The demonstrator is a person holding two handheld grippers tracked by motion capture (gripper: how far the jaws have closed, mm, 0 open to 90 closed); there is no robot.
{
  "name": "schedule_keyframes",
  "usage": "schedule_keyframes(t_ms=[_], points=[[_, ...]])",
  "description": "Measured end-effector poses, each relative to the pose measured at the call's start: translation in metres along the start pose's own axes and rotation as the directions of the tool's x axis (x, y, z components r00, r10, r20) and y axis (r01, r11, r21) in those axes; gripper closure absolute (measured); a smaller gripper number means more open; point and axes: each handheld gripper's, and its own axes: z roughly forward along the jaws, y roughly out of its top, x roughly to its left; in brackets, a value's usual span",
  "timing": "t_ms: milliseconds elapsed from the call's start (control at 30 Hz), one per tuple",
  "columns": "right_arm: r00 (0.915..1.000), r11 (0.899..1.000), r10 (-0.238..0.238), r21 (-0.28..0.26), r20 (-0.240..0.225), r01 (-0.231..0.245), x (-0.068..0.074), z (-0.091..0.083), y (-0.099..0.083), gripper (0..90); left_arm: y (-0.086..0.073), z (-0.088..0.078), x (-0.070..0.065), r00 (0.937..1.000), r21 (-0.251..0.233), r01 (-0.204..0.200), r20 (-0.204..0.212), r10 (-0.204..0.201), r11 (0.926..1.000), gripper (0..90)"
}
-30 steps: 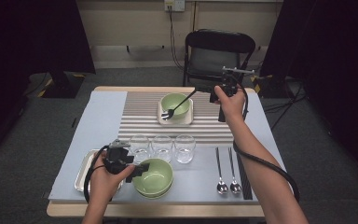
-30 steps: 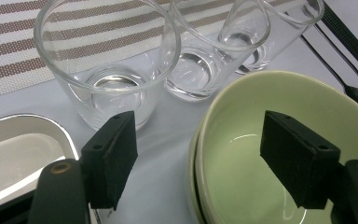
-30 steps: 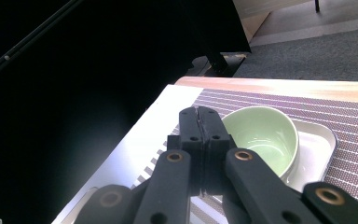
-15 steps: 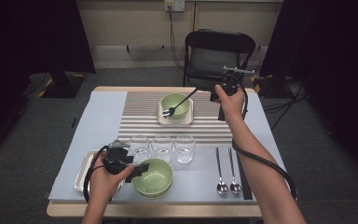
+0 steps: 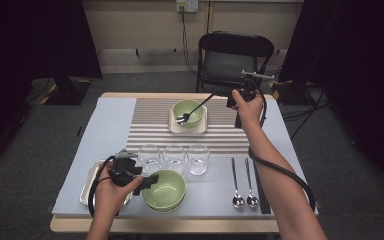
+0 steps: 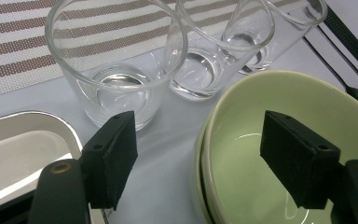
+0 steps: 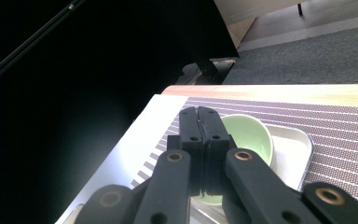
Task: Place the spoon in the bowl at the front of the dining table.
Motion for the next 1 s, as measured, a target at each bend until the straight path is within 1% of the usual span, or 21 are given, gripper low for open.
schedule_keyframes(t_ms=[267, 400, 733, 767, 800, 933, 1000], points=[[0.9999, 1.0, 0.001, -0.013, 0.014, -0.001, -0.002, 0.0, 0.002, 89.9, -0.001, 0.001, 0.0, 1.0, 0.003, 0.003, -0.001, -0.003, 1.0, 27.2], [0.9997, 1.0, -0.002, -0.017, 0.024, 0.003, -0.003, 0.0, 0.003, 89.9, -0.001, 0.002, 0.0, 1.0, 0.008, -0.002, -0.004, 0.002, 1.0, 27.2], [0.9996, 1.0, -0.001, -0.021, 0.029, 0.001, -0.005, 0.003, 0.003, 89.9, -0.001, 0.002, 0.0, 1.0, 0.012, -0.003, -0.005, 0.003, 0.9999, 27.2], [0.9995, 1.0, -0.002, -0.023, 0.031, 0.003, -0.005, 0.004, 0.004, 89.9, -0.001, 0.002, 0.0, 1.0, 0.007, 0.001, 0.0, -0.001, 1.0, 27.2], [0.9995, 1.0, 0.0, -0.022, 0.032, 0.001, -0.006, 0.004, 0.004, 89.9, -0.001, 0.002, 0.0, 1.0, 0.006, 0.003, 0.004, -0.003, 1.0, 27.2], [0.9992, 1.0, 0.0, -0.023, 0.041, 0.001, -0.009, 0.005, 0.003, 89.9, -0.001, 0.002, 0.0, 1.0, 0.009, 0.002, -0.005, -0.002, 1.0, 27.2], [0.999, 1.0, 0.005, -0.024, 0.045, -0.004, -0.011, 0.006, 0.003, 89.9, -0.001, 0.002, 0.0, 1.0, 0.009, 0.001, -0.003, -0.001, 1.0, 27.2]])
